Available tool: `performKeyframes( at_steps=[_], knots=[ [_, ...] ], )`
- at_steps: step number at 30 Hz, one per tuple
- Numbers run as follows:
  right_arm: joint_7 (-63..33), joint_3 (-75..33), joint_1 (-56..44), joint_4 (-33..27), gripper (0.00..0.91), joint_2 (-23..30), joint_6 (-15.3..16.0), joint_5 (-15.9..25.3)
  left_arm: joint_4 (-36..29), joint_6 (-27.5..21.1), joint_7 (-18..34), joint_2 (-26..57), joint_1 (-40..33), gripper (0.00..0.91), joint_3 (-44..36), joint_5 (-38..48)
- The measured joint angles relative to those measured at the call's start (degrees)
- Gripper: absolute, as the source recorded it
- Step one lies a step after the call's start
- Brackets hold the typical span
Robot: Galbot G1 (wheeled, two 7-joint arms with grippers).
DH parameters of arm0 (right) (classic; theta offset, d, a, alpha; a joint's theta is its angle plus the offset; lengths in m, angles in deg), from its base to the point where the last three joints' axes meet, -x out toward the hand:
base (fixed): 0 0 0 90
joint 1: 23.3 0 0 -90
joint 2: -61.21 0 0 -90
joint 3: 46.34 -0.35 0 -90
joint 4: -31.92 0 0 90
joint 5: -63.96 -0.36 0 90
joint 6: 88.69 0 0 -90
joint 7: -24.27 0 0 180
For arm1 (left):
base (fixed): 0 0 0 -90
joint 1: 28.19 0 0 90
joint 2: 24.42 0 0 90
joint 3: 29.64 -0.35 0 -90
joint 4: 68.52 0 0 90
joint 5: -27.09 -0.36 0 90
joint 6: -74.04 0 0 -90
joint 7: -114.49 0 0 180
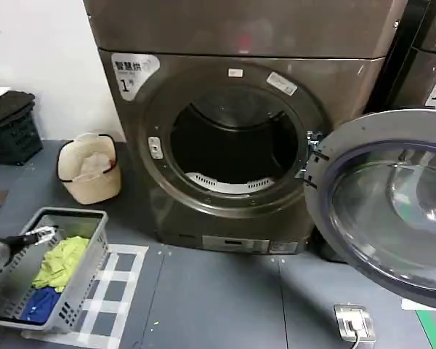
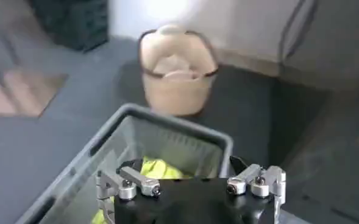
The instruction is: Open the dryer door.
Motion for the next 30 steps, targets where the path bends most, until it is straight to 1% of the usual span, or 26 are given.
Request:
performKeyframes(
  at_steps=[1,4,7,9,18,21,25,30],
  knots=[
    [0.0,0.0,0.0,0.0,0.907,0.0,0.0,0.0,1.0,-1.2,1.0,0.0,-0.5,0.907,0.2,1.1],
    [0.1,0.1,0.1,-0.1,0.907,-0.1,0.0,0.0,4.3,-1.2,3.8,0.2,-2.2,0.907,0.4,5.4],
    [0.1,0.3,0.2,-0.3,0.907,-0.2,0.0,0.1,8.7,-1.2,5.2,0.9,-3.9,0.907,0.5,10.6],
    [0.1,0.5,0.4,-0.3,0.907,-0.2,0.0,0.1,11.6,-1.2,5.5,1.2,-4.5,0.907,0.5,12.6],
    [0.2,0.5,0.3,-0.4,0.907,-0.3,0.0,-0.1,21.3,-1.2,10.2,1.1,-7.1,0.907,-1.5,22.2],
    [0.2,0.4,0.3,-0.4,0.907,-0.3,0.0,-0.1,23.8,-1.2,11.4,1.0,-8.2,0.907,-2.0,24.2],
    [0.4,0.6,0.6,-0.3,0.907,-0.2,-0.3,-0.2,26.4,-1.2,14.9,1.0,-9.1,0.907,-1.9,29.1],
    [0.6,0.6,0.7,0.0,0.907,-0.1,-0.6,-0.4,26.9,-1.2,20.2,1.0,-8.6,0.907,-1.1,37.3]
  ],
)
